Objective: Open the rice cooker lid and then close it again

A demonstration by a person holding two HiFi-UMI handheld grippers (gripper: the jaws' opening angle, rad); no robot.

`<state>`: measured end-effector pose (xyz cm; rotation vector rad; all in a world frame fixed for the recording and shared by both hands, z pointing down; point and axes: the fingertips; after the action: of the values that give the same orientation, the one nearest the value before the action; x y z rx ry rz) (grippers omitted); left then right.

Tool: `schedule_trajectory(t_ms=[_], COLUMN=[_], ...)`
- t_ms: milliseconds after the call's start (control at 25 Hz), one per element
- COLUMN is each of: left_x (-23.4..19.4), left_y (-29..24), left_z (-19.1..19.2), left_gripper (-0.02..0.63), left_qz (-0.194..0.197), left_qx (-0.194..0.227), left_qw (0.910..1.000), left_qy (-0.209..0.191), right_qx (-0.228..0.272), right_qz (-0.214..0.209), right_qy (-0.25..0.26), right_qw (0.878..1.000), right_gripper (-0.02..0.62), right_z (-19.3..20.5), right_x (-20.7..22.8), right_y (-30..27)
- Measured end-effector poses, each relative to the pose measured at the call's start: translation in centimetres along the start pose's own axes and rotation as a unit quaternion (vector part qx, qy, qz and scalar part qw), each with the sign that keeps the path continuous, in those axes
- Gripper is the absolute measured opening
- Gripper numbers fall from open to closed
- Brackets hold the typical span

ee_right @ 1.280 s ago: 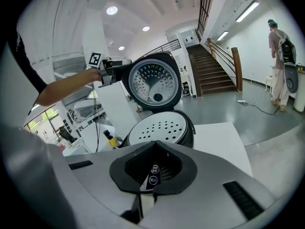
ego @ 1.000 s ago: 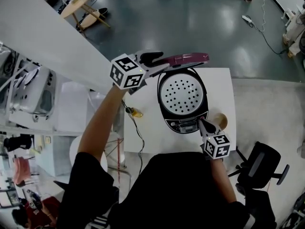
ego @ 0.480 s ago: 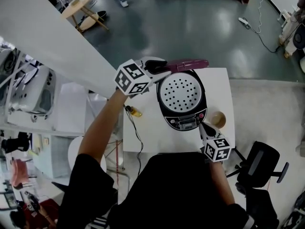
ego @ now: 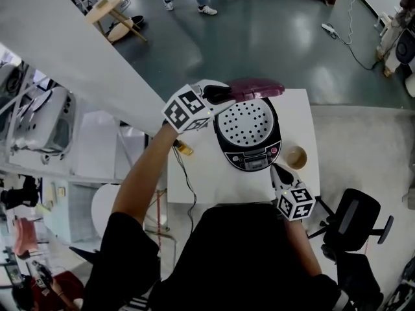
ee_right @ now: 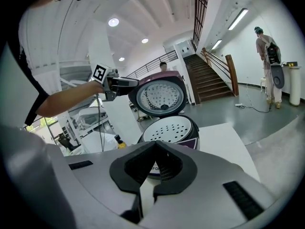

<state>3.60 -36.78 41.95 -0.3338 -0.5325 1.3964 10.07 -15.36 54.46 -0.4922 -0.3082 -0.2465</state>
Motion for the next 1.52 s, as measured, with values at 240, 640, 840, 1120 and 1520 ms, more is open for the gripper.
schedule_trajectory(t_ms=[240, 640, 840, 1120, 1520], left_x=[2.2, 5.0, 6.3, 6.7, 7.3], left_y=[-0.1, -0.4, -1.0, -1.3, -1.3], left_z=[1.1, 3.0, 3.9, 4.7, 4.6], left_gripper=[0.107, 0.089, 0.089, 0.091, 0.091], left_qz=[0.003, -0.006, -0.006, -0.023, -0.071], left_qx=[0.003, 0.009, -0.017, -0.056, -0.107], left_qw=[0.9999, 0.9999, 0.9998, 0.9981, 0.9915], left_qy=[0.015, 0.011, 0.004, 0.009, -0.017], right_qx=[-0.014, -0.022, -0.033, -0.026, 0.002], right_qz=[0.009, 0.033, 0.030, -0.012, -0.051], right_qy=[0.012, -0.001, 0.054, 0.063, 0.074], right_qw=[1.000, 0.999, 0.998, 0.998, 0.996], right_gripper=[0.000, 0.000, 0.000, 0.000, 0.000], right_z=[2.0, 3.9, 4.1, 2.4, -1.7], right_x=[-0.8, 0.1, 0.2, 1.8, 5.4], right_y=[2.7, 6.7, 7.3, 6.3, 5.3])
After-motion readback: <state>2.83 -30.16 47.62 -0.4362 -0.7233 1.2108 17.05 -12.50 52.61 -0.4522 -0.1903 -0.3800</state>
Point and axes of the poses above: the fingertips, and each gripper's own axes: y backward along the fingers, x to its right, z out of its underside, and after that the axes turned 4 degrees about -z, right-handed
